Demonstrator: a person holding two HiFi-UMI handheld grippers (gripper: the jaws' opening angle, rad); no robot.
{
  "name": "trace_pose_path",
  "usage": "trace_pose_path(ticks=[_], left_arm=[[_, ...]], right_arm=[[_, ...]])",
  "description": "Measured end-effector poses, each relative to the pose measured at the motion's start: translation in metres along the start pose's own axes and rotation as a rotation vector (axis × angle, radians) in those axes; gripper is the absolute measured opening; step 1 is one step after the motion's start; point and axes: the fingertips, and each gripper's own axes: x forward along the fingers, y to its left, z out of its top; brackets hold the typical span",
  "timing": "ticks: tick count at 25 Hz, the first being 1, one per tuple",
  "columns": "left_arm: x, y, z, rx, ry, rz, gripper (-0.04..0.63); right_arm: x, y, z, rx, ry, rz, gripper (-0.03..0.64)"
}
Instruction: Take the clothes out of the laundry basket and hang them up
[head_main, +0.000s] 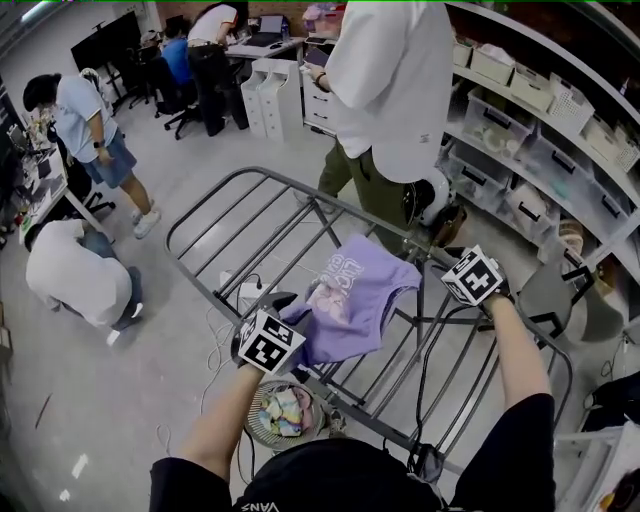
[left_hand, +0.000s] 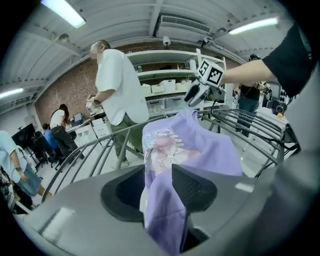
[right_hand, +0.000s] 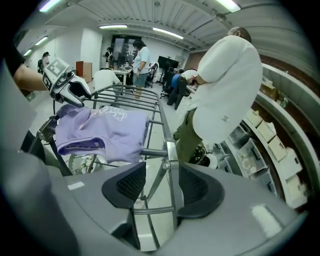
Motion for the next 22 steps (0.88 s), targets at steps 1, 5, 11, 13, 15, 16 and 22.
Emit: trace_pose_path(ticks=[1,5,11,13,15,16,22], left_arm=[[0.005,-0.001,-0.001,0.005,0.01,-0.012,0.143],[0.02,-0.004,-0.003,0.005,0.032,-0.045,0.144],[0.037,-0.018,-0.015,-0.013,0.126,-0.11,0.143],[0.039,-0.018,-0.017,-0.008,0.143,-0.104,0.143],[0.04,-0.018,-0.017,-0.008,0.144,-0.097,0.141],[0.041,-0.019,-0.016,-0.008,0.144,-0.094,0.141],[0.039,-0.018,-0.017,0.019,0.15,-0.072,0.137]], right_arm=[[-0.001,-0.006,0.0,0.005,0.005,-0.013,0.198],[0.004,-0.016,0.024,0.072,-0.06,-0.036,0.196],[0.044,0.007,0.088,0.21,-0.174,0.084,0.195],[0.06,0.018,0.111,0.252,-0.19,0.123,0.195],[0.077,0.029,0.128,0.252,-0.181,0.156,0.195],[0.085,0.035,0.134,0.241,-0.168,0.174,0.195],[0.127,0.053,0.147,0.224,-0.077,0.218,0.196]])
